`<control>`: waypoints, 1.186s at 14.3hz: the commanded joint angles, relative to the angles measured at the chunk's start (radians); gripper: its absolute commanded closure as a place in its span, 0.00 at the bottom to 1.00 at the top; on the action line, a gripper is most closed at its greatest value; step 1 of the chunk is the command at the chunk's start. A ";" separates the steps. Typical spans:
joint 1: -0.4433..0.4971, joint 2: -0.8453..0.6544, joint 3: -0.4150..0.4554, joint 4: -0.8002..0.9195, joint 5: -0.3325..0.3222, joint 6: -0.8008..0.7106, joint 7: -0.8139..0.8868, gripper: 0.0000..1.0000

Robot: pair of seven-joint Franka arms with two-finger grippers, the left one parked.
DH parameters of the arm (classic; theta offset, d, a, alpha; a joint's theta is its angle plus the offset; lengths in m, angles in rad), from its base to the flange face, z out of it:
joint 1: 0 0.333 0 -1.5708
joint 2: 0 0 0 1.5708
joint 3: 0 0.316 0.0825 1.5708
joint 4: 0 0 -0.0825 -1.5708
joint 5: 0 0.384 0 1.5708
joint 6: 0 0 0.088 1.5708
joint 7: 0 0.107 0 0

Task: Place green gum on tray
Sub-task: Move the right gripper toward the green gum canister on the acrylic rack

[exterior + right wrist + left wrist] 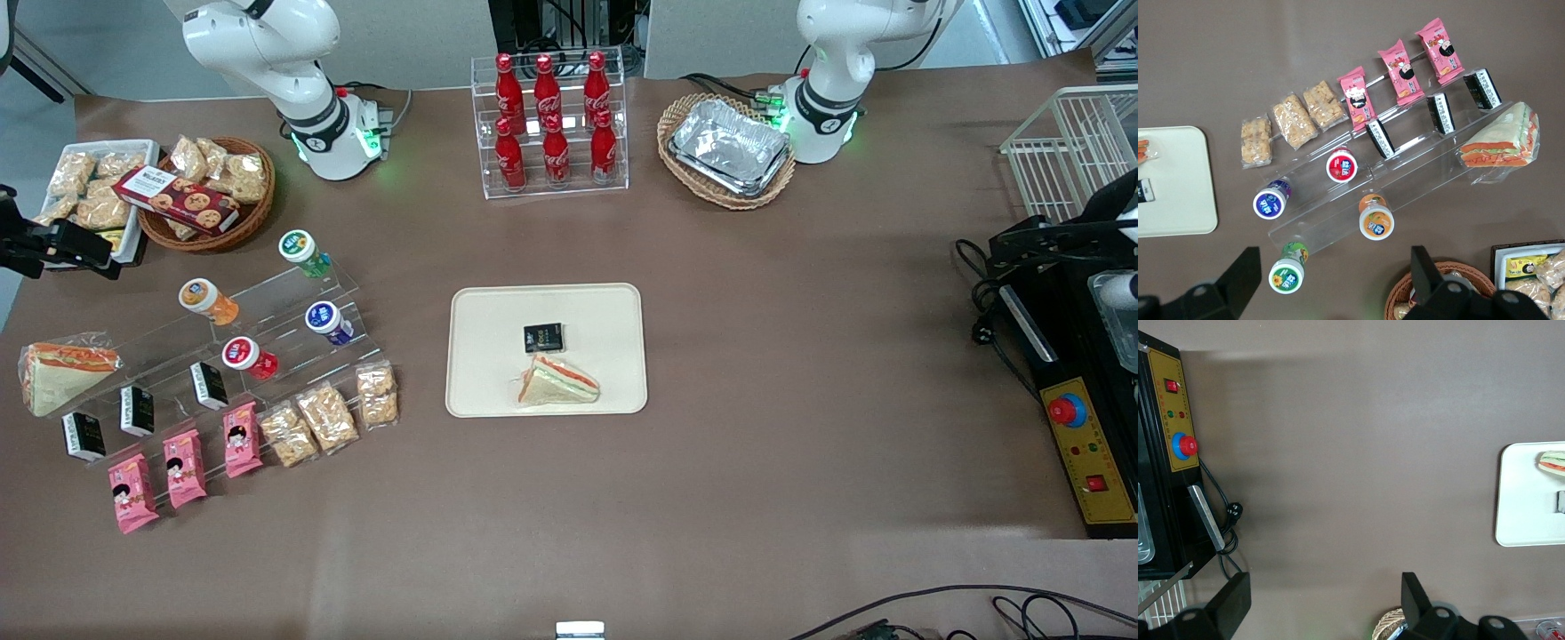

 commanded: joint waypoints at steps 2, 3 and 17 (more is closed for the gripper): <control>0.000 0.013 -0.005 0.026 0.013 -0.018 -0.003 0.00; 0.000 0.012 -0.005 0.026 0.013 -0.018 -0.005 0.00; 0.091 -0.304 0.023 -0.463 0.015 0.149 0.117 0.00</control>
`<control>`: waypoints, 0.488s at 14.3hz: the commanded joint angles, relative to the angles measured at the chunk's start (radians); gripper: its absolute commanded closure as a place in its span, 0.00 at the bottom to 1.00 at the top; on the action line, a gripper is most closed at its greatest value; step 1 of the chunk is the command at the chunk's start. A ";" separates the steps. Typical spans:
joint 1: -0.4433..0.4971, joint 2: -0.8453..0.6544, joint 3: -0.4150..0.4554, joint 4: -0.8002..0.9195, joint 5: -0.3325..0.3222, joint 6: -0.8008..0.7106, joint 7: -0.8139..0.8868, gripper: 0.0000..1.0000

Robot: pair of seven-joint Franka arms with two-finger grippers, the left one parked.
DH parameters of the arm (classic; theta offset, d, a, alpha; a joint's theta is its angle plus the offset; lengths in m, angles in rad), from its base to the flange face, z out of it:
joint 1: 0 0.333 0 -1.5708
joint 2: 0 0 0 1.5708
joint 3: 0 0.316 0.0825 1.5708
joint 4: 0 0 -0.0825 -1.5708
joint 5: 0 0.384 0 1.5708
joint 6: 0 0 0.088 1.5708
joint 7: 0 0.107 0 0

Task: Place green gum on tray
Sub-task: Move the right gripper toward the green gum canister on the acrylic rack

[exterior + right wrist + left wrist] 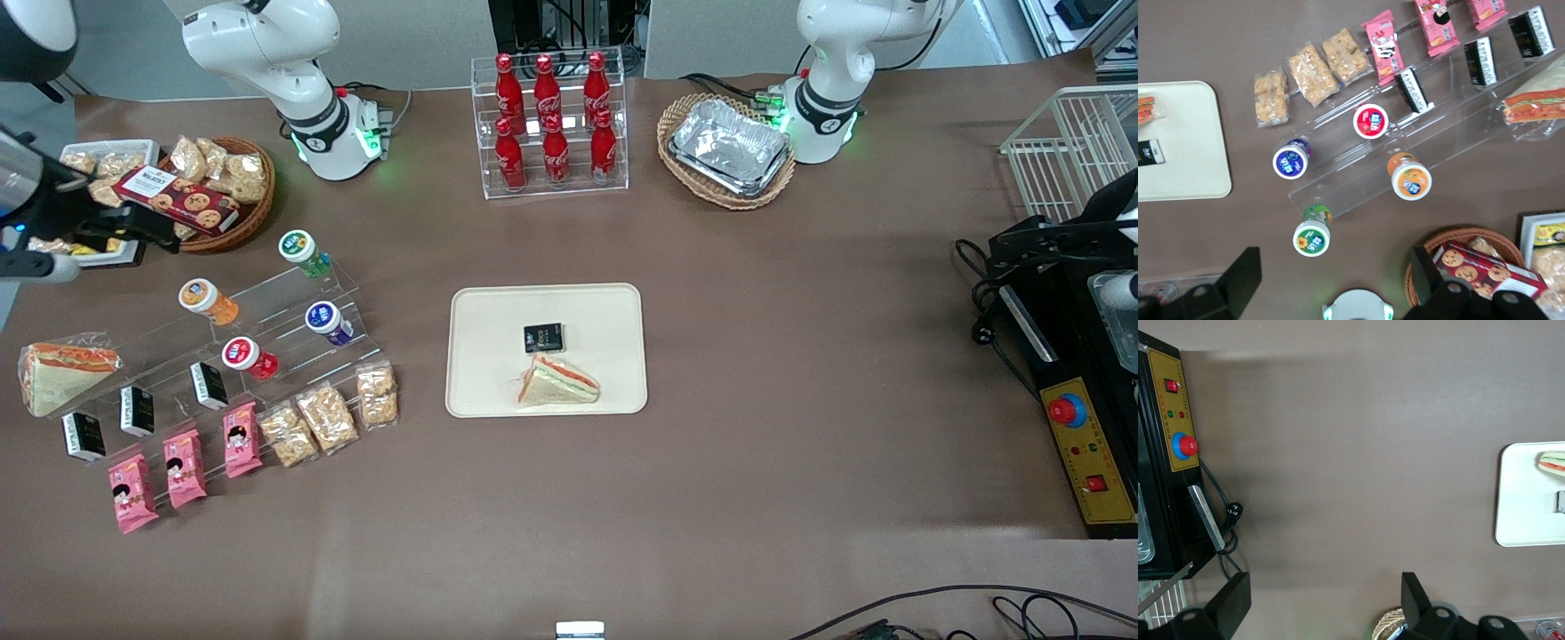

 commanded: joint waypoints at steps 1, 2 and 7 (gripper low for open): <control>0.006 -0.221 0.017 -0.319 0.011 0.184 0.023 0.00; 0.006 -0.245 0.028 -0.362 0.011 0.210 0.026 0.00; 0.006 -0.287 0.071 -0.506 0.010 0.287 0.035 0.00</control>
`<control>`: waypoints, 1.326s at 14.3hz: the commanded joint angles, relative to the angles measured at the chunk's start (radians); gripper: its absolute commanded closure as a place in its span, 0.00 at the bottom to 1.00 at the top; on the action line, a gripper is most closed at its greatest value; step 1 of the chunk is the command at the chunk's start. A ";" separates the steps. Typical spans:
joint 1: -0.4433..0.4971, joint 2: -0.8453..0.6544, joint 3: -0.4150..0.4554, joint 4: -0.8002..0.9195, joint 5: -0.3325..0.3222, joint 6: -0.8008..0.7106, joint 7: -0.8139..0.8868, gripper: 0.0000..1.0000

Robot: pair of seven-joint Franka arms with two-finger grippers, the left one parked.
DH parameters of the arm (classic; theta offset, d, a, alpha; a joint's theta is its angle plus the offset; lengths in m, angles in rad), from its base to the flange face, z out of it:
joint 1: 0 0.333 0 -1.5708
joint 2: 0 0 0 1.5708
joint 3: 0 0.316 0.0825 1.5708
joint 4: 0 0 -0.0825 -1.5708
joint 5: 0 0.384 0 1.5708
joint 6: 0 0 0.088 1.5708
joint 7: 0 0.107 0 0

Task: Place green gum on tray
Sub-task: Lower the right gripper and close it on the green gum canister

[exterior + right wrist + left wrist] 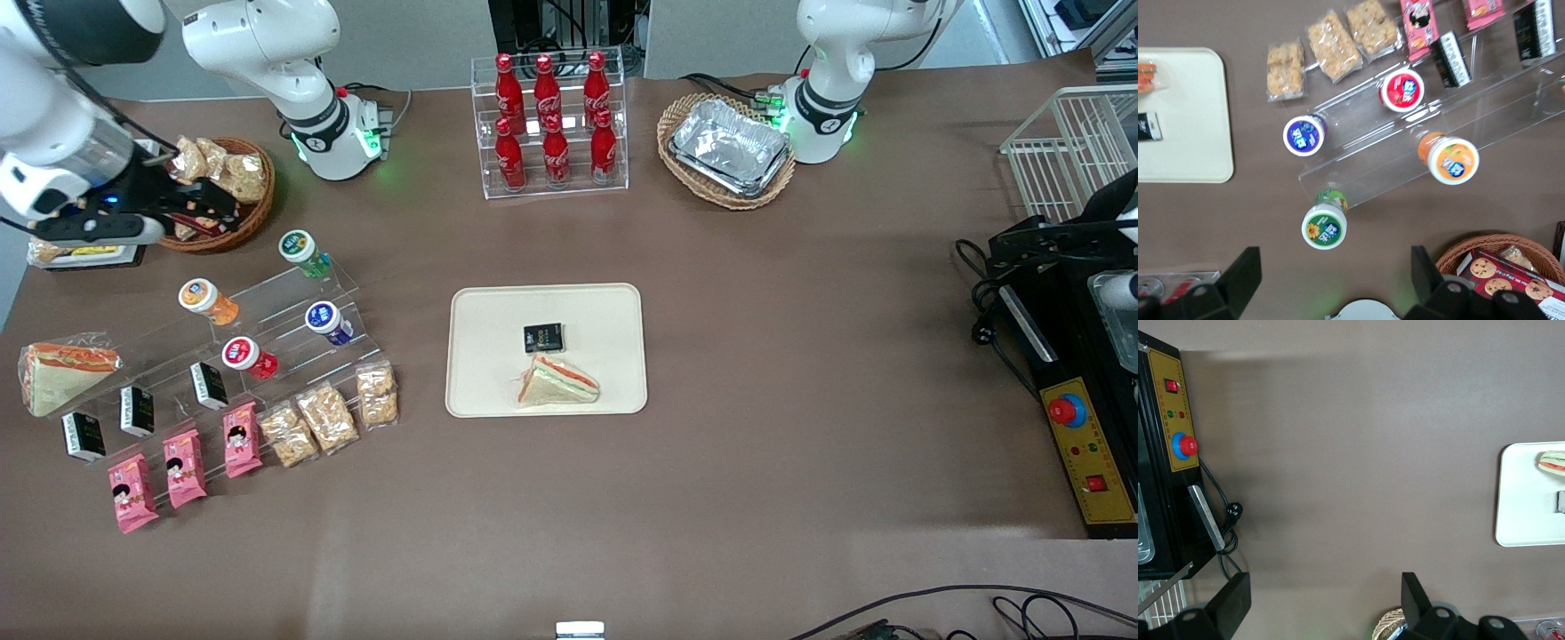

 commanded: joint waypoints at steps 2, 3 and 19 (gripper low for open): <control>0.004 -0.083 0.033 -0.212 0.009 0.173 0.018 0.00; 0.004 -0.082 0.033 -0.237 0.009 0.205 0.018 0.00; 0.086 -0.057 0.041 -0.519 0.009 0.485 0.164 0.00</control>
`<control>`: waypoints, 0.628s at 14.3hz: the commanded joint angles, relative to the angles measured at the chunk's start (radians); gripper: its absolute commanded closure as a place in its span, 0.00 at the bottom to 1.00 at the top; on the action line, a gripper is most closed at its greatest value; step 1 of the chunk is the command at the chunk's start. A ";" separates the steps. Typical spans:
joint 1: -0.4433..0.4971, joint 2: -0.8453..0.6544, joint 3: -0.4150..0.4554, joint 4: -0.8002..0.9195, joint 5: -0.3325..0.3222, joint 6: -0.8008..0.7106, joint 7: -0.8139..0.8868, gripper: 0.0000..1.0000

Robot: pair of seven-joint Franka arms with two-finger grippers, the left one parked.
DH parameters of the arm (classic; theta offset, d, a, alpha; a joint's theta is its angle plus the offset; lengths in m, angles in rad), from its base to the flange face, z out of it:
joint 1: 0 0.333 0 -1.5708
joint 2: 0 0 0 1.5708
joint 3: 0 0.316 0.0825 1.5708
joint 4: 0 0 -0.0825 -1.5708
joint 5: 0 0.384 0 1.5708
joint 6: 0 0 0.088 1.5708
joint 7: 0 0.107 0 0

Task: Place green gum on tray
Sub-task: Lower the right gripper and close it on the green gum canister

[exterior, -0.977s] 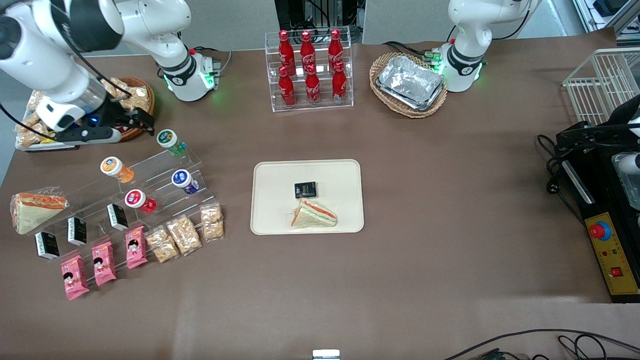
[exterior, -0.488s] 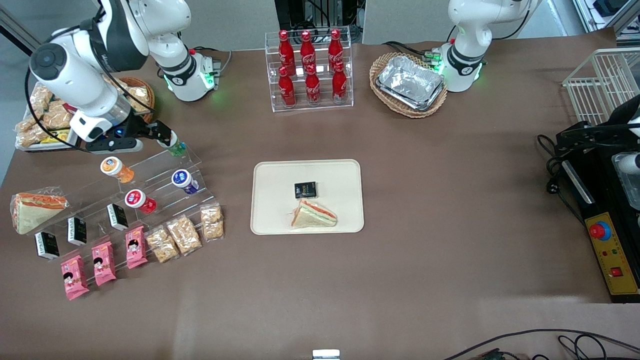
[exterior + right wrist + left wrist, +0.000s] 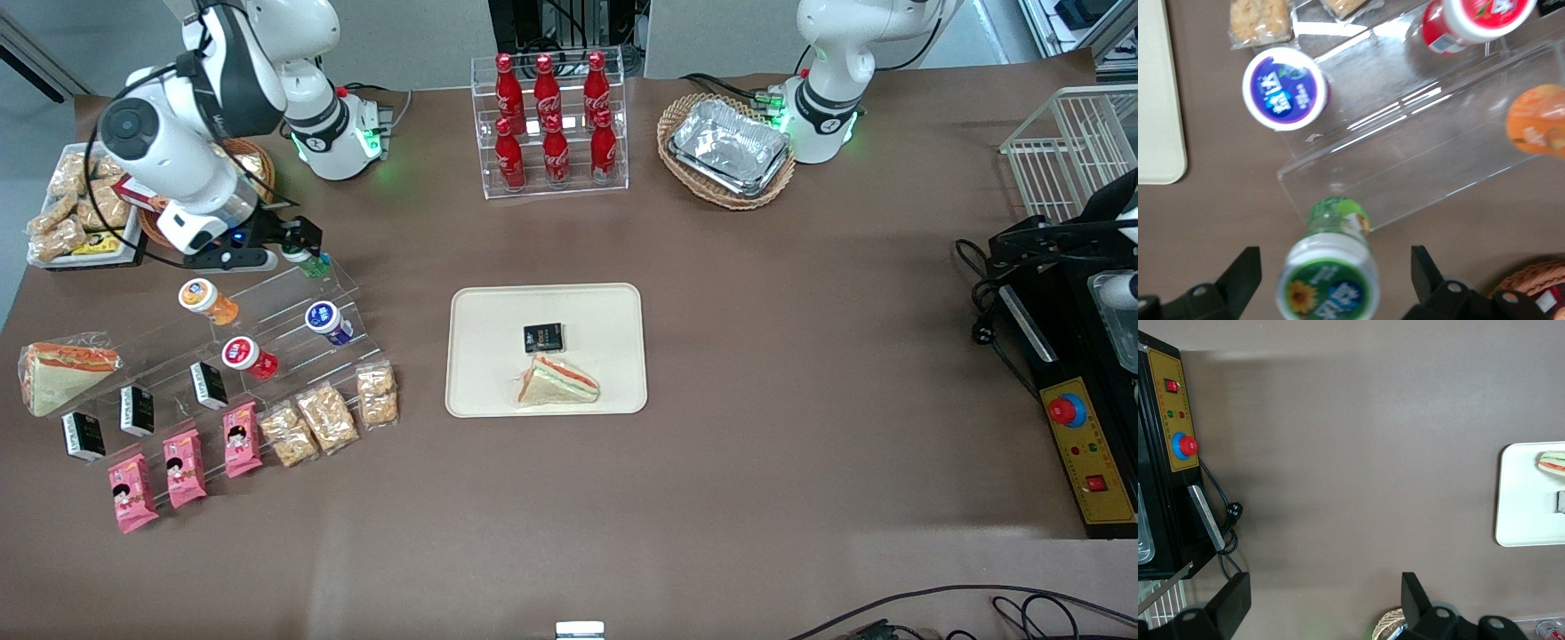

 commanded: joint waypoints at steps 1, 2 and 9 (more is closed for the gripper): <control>0.080 -0.022 0.003 -0.034 0.009 0.031 0.122 0.02; 0.084 -0.022 0.003 -0.032 0.009 0.031 0.122 0.06; 0.083 -0.019 0.003 -0.029 0.006 0.026 0.110 0.72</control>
